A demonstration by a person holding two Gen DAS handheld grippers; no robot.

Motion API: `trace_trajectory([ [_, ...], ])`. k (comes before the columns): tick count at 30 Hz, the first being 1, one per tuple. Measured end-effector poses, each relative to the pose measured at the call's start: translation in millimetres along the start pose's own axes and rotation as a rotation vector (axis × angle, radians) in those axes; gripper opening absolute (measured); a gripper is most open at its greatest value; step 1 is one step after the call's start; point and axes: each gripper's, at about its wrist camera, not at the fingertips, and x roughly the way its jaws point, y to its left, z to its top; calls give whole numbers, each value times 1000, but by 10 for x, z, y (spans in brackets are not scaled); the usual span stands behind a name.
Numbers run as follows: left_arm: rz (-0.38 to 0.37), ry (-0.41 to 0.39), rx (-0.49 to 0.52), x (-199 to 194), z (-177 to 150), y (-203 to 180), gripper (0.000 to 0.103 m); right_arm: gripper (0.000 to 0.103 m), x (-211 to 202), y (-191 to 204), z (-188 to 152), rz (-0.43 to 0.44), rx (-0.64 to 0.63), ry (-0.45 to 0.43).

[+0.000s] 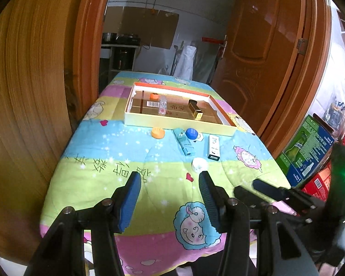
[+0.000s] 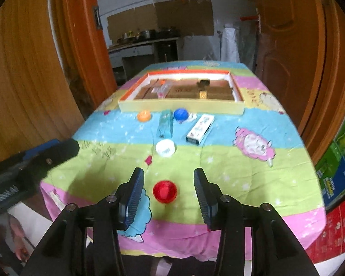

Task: Organize rigid objects
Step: 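Withdraw both open tools from the box back over the table, then grasp the red cap with the right tool while the left tool grasps the white round lid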

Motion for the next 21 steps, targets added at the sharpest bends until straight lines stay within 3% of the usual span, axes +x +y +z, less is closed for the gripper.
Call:
trace_trajectory([
  [13, -5, 61, 50, 386, -59, -60, 52, 47, 503, 25, -221, -2, -52, 48],
  [15, -9, 67, 66, 465, -28, -96, 52, 41, 519, 24, -223, -5, -58, 41],
  [16, -12, 70, 74, 506, -15, -117, 52, 31, 518, 27, -225, -12, -67, 37],
  [21, -59, 118, 129, 832, 48, -301, 52, 30, 501, -51, -229, -16, -61, 27],
])
